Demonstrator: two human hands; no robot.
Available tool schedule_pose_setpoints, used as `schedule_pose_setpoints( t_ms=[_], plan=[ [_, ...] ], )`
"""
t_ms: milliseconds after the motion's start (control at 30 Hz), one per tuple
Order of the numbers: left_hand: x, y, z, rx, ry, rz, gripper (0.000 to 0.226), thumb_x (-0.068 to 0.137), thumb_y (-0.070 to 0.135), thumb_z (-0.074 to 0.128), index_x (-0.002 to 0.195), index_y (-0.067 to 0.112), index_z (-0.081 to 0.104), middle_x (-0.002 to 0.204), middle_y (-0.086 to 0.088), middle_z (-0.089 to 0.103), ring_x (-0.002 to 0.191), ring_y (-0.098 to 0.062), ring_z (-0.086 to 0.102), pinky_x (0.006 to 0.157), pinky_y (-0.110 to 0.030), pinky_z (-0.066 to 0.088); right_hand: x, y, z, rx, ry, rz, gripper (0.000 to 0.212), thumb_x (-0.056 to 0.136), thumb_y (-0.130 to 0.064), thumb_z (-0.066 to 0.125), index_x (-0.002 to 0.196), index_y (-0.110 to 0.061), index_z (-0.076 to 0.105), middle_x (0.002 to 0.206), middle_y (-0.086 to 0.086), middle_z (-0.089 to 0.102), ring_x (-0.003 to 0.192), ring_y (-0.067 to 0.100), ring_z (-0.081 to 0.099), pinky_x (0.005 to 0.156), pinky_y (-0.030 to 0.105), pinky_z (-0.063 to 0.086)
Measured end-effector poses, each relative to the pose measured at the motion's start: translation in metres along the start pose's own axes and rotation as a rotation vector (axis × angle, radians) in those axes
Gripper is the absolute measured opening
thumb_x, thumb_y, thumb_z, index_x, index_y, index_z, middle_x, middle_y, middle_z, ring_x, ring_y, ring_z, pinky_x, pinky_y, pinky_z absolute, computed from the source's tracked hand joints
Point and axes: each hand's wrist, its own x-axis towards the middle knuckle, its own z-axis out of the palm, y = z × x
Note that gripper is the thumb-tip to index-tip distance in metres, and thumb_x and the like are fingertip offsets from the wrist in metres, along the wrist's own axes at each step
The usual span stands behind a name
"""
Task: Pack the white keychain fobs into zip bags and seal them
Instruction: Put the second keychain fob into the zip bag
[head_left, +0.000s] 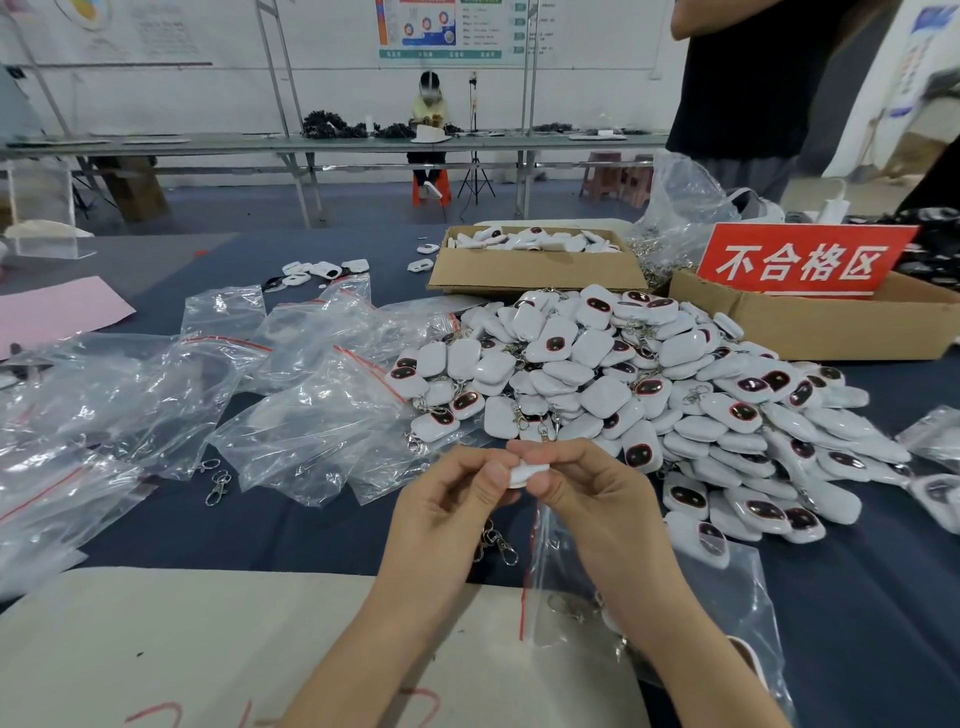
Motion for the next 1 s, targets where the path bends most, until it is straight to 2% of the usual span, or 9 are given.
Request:
schedule_pose_setpoints(
  t_ms=[100, 200, 333, 433, 500, 600, 733, 900, 1000],
  plan=[
    [0.0, -0.001, 0.0, -0.024, -0.009, 0.003, 0.02, 0.091, 0.029, 0.066, 0.098, 0.013, 0.076, 0.109, -0.008, 0.077, 0.105, -0.022, 0.072, 0.092, -0.026, 0.055, 0.0, -0.004, 0.001, 0.003, -0.004, 0.008, 0.015, 0.08, -0.015, 0.073, 0.09, -0.026, 0.077, 0.106, 0.001, 0.077, 0.103, 0.016, 0.072, 0.085, 0.018, 0.054],
    [0.001, -0.004, 0.0, -0.135, 0.022, -0.066, 0.032, 0.087, 0.026, 0.069, 0.114, 0.008, 0.071, 0.115, -0.009, 0.075, 0.112, -0.026, 0.07, 0.1, -0.034, 0.054, 0.002, -0.006, 0.001, 0.017, -0.011, 0.05, 0.012, 0.078, -0.011, 0.074, 0.084, -0.022, 0.076, 0.112, -0.007, 0.075, 0.106, 0.009, 0.071, 0.083, 0.012, 0.052],
    [0.007, -0.005, -0.002, -0.293, 0.099, -0.18, 0.048, 0.079, 0.011, 0.072, 0.126, 0.016, 0.066, 0.114, -0.011, 0.075, 0.109, -0.023, 0.07, 0.095, -0.03, 0.057, 0.003, -0.005, 0.003, 0.017, -0.038, 0.116, 0.032, 0.086, 0.006, 0.068, 0.084, -0.025, 0.076, 0.12, -0.011, 0.072, 0.111, 0.007, 0.068, 0.085, 0.012, 0.052],
    [0.007, -0.003, -0.004, -0.197, 0.085, -0.135, 0.047, 0.087, -0.008, 0.066, 0.125, 0.021, 0.067, 0.112, 0.0, 0.075, 0.096, -0.011, 0.07, 0.085, -0.021, 0.057, 0.003, -0.008, 0.003, -0.072, 0.022, 0.122, 0.029, 0.089, -0.007, 0.072, 0.102, -0.032, 0.074, 0.11, -0.009, 0.076, 0.104, 0.008, 0.071, 0.083, 0.012, 0.052],
    [0.007, -0.005, -0.004, -0.128, 0.063, -0.119, 0.052, 0.089, -0.015, 0.06, 0.125, 0.022, 0.066, 0.11, 0.005, 0.075, 0.092, -0.006, 0.07, 0.08, -0.016, 0.054, 0.005, -0.007, 0.001, -0.166, 0.076, 0.14, 0.026, 0.09, -0.013, 0.071, 0.1, -0.038, 0.075, 0.102, -0.011, 0.077, 0.093, 0.005, 0.072, 0.077, 0.011, 0.052],
    [0.006, -0.001, 0.0, -0.059, 0.068, -0.091, 0.042, 0.092, -0.01, 0.062, 0.122, 0.019, 0.066, 0.109, -0.001, 0.076, 0.094, -0.008, 0.071, 0.082, -0.016, 0.053, 0.004, -0.006, 0.0, -0.166, 0.078, 0.151, 0.028, 0.09, -0.01, 0.07, 0.091, -0.038, 0.076, 0.093, -0.006, 0.078, 0.086, 0.007, 0.073, 0.073, 0.012, 0.053],
    [0.002, 0.001, 0.004, 0.016, 0.113, -0.073, 0.017, 0.092, 0.001, 0.068, 0.105, 0.011, 0.073, 0.092, -0.004, 0.079, 0.087, -0.007, 0.072, 0.077, -0.014, 0.053, 0.003, -0.009, 0.0, -0.166, 0.091, 0.134, 0.034, 0.089, -0.005, 0.07, 0.086, -0.038, 0.075, 0.09, -0.006, 0.078, 0.083, 0.005, 0.073, 0.072, 0.012, 0.053],
    [0.001, -0.002, 0.008, 0.114, 0.145, -0.022, 0.021, 0.091, -0.004, 0.068, 0.094, 0.016, 0.074, 0.079, 0.007, 0.077, 0.076, 0.002, 0.068, 0.071, -0.009, 0.05, 0.002, -0.009, -0.002, -0.147, 0.08, 0.15, 0.043, 0.087, 0.004, 0.069, 0.073, -0.035, 0.077, 0.081, -0.01, 0.078, 0.073, -0.002, 0.071, 0.064, 0.007, 0.05],
    [0.002, -0.004, 0.01, 0.155, 0.174, -0.029, 0.024, 0.09, -0.005, 0.069, 0.089, 0.018, 0.075, 0.077, 0.008, 0.076, 0.073, 0.002, 0.067, 0.07, -0.01, 0.049, 0.003, -0.008, -0.004, -0.139, 0.088, 0.152, 0.031, 0.087, 0.006, 0.068, 0.073, -0.021, 0.074, 0.081, -0.008, 0.078, 0.071, -0.001, 0.071, 0.063, 0.008, 0.051]
  ],
)
